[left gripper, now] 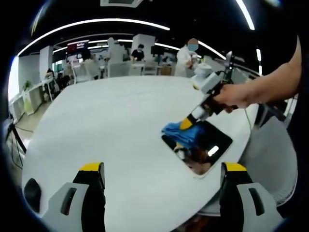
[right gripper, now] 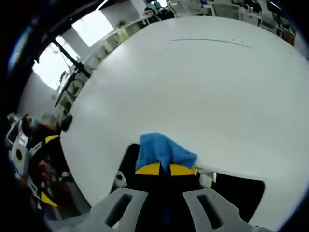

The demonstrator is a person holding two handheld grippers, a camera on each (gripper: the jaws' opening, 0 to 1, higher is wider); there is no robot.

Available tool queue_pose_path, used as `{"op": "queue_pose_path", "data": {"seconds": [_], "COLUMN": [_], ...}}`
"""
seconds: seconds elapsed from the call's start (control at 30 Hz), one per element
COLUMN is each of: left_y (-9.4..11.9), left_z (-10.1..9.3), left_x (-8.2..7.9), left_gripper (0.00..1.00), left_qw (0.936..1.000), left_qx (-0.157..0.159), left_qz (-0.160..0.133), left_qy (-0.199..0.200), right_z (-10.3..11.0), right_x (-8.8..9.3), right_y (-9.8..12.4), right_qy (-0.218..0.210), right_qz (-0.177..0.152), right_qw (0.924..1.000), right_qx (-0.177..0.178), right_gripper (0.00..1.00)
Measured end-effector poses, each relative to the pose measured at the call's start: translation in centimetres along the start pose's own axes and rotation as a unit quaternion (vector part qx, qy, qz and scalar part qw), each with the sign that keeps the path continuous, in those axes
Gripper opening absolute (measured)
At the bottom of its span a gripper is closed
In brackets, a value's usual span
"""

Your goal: Wipe the mirror surface with the cleaning cloth until all visible marks leave the cleaned area.

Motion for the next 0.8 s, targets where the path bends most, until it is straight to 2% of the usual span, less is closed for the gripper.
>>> {"op": "queue_pose_path", "data": {"seconds": [0.4, 0.8], "left_y": [0.0, -0.4], "left_z": [-0.1, -0.6], "left_x": [0.2, -0.8], "left_gripper": [1.0, 1.0], "left_qw": [1.0, 0.9998], "left_qx": [0.004, 0.008], "left_qz": [0.005, -0.001], "left_qy": [-0.001, -0.017], "right_z": [1.0, 1.8], "right_x": [1.8, 3.9], "right_y": [0.9, 2.1], "right_qy": [0.003, -0.004], "right_qz": [0.005, 0.01], "right_qw": [1.0, 0.9999], "right_qx": [-0.004, -0.012], "right_gripper": [0.0, 0.0]}}
Point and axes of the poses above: the point that each gripper's makers call its tool centre point, and the gripper's own axes: y roughly backward along the fingers, z roughly to its left, x roughly out of its underside, the point moved 2 cm from there along y, roughly backward along the fingers, and after that the axes turned 9 degrees about -z, right-handed, at the moved point
